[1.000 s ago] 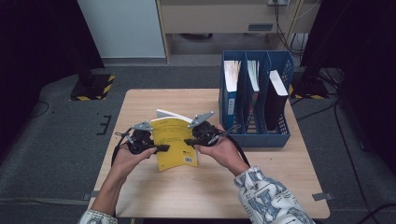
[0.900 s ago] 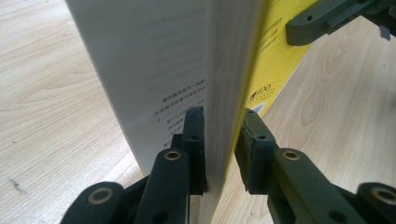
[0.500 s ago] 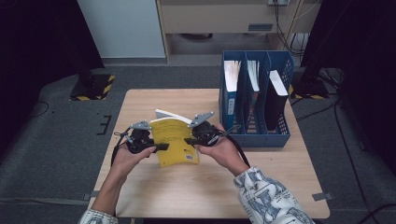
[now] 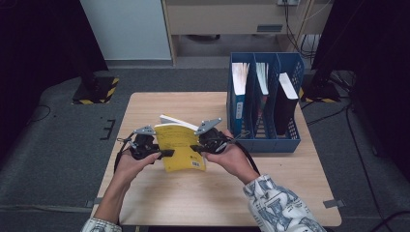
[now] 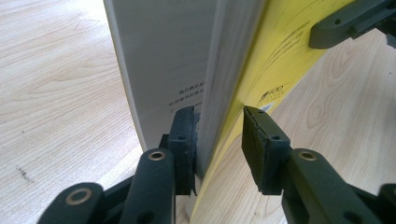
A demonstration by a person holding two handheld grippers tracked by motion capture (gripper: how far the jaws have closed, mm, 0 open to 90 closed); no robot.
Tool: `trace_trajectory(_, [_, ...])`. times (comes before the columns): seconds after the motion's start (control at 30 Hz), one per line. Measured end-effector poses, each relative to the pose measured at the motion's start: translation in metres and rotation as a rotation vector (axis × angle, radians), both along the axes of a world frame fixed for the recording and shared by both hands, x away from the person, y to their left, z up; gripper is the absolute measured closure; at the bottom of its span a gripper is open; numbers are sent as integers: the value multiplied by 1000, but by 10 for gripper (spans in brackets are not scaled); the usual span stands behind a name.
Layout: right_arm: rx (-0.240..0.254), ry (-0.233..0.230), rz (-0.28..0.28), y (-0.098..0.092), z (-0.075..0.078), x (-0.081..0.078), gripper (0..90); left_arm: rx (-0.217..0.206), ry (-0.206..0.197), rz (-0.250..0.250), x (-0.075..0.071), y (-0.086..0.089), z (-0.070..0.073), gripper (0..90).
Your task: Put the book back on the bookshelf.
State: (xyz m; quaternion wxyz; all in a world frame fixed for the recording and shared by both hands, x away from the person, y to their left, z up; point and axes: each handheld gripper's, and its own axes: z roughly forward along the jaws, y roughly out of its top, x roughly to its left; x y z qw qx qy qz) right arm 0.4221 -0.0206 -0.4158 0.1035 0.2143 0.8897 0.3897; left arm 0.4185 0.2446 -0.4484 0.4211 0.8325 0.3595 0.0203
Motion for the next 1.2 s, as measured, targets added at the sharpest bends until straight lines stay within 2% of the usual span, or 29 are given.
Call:
trace_trajectory(0.13, [2,-8,-8,1,-1,-1,742,9,7,14,0,0,-1,558])
trace_trajectory(0.37, [3,-21,-25,1,-2,2,745,15,-6,43,-3,5,-4,463])
trace_trajectory(0.6, [12,-27,-50,-1,-2,8,746,43,-12,54,-6,7,-8,431])
trace_trajectory(0.77, [13,-48,-94,-5,-1,12,747,66,-13,67,-9,8,-16,407])
trace_trajectory(0.93, [29,-42,-88,-7,-2,11,747,102,-1,87,-10,9,-26,380])
trace_trajectory(1.03, [32,-39,-72,-9,-3,9,744,123,11,95,-10,9,-32,321])
trace_trajectory(1.07, [38,-37,-73,-10,-3,7,741,145,14,96,-11,8,-34,303])
trace_trajectory(1.2, [41,-38,-64,-12,-5,5,740,140,19,105,-12,10,-37,280])
